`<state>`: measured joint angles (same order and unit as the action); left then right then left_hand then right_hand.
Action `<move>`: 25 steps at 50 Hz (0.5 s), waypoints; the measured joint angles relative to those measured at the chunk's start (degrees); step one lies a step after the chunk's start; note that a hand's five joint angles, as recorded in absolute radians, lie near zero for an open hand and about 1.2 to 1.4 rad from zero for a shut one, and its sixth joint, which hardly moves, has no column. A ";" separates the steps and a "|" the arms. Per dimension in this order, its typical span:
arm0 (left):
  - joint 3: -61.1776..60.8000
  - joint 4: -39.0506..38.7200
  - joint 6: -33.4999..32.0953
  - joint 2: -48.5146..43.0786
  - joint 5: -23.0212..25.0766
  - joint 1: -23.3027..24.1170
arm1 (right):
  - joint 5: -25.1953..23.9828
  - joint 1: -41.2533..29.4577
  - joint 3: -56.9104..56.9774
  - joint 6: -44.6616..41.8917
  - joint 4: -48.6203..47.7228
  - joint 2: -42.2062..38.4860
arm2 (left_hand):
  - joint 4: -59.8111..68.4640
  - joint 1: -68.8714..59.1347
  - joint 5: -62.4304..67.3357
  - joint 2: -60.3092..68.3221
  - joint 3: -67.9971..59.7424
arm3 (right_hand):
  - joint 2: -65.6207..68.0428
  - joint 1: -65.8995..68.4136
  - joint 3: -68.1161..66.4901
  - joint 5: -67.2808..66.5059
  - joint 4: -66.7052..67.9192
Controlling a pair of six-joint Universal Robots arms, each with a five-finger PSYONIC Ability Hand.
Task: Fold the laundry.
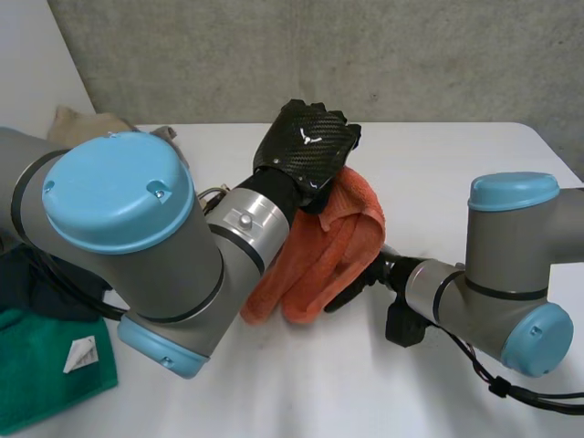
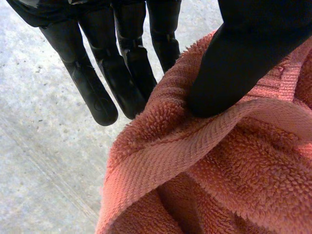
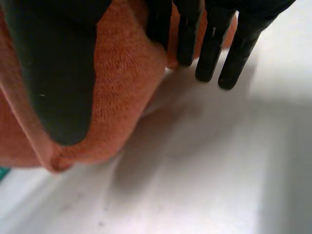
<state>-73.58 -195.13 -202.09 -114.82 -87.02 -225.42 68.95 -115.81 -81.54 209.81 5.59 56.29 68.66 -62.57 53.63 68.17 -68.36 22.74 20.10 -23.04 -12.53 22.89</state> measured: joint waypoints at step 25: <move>-6.70 -0.21 0.96 8.72 -3.49 -0.82 | 10.91 6.56 13.47 -30.26 -2.15 15.52 | 0.01 0.00 0.00 0.11 0.00 | 44.39 34.31 -44.69 -43.37 44.91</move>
<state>-80.29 -195.34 -201.13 -106.10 -90.51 -226.24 79.86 -109.25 -68.07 179.55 3.43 71.80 68.67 -62.57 53.63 68.28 -68.36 67.12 54.41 -67.73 -55.91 67.80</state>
